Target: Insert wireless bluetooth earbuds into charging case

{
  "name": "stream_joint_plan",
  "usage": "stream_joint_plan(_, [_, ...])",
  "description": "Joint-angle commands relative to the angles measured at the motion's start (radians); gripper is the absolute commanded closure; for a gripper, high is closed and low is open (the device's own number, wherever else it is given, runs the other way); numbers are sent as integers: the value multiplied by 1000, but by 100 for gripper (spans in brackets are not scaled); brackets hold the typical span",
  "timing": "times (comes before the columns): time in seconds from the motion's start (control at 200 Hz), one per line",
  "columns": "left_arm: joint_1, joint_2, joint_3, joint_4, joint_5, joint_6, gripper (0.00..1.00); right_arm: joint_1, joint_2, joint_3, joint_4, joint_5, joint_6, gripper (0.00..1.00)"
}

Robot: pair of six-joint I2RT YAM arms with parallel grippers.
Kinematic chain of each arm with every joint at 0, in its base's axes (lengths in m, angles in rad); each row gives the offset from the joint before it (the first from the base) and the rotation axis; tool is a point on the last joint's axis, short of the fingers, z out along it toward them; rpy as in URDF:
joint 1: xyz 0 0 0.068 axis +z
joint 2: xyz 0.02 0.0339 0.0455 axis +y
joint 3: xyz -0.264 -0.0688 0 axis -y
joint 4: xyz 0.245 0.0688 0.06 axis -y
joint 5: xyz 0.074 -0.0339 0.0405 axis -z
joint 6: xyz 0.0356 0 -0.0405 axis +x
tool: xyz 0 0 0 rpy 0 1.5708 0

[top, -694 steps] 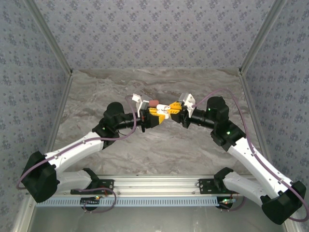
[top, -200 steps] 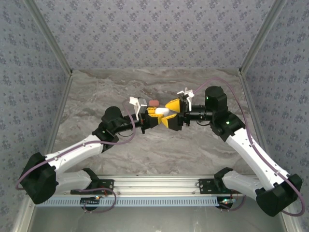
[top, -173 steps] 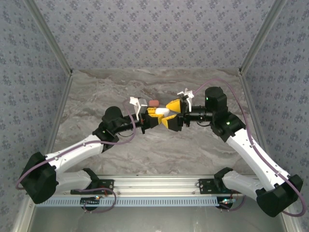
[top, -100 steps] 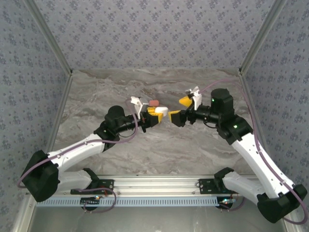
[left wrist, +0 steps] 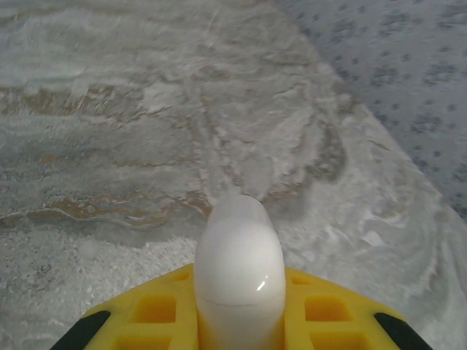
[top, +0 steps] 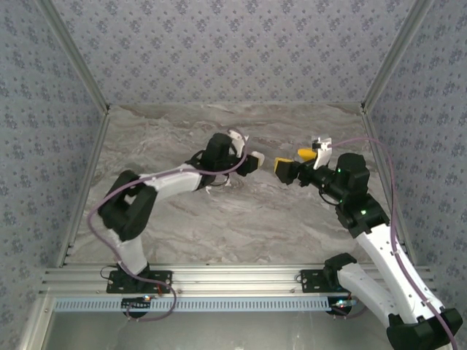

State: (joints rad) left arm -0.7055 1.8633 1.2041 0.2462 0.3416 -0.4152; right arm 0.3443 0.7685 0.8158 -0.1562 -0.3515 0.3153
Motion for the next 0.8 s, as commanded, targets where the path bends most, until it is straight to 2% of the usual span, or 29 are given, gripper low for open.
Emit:
stream_joint_plan(0.0, [29,114,184,-181,-16,-103,100,-5,-17,5,21,1,45,0])
stream_joint_plan(0.08, [45,193,263,-238,-9,-161,100,-6,-31,5,7,5,41,0])
stream_joint_plan(0.24, [57,299,381,-322,-13,-193,99,-6,-51,-7,-6,17,36,0])
stream_joint_plan(0.555, [70,424,498,-315,4,-248,96,-6,-55,-9,-22,5,28,0])
stream_joint_plan(0.745, [79,454,507,-296,4,-276,89,-6,-58,-16,-23,6,25,0])
stream_joint_plan(0.795, [80,455,506,-291,2,-279,85,-6,-59,-18,-22,8,23,0])
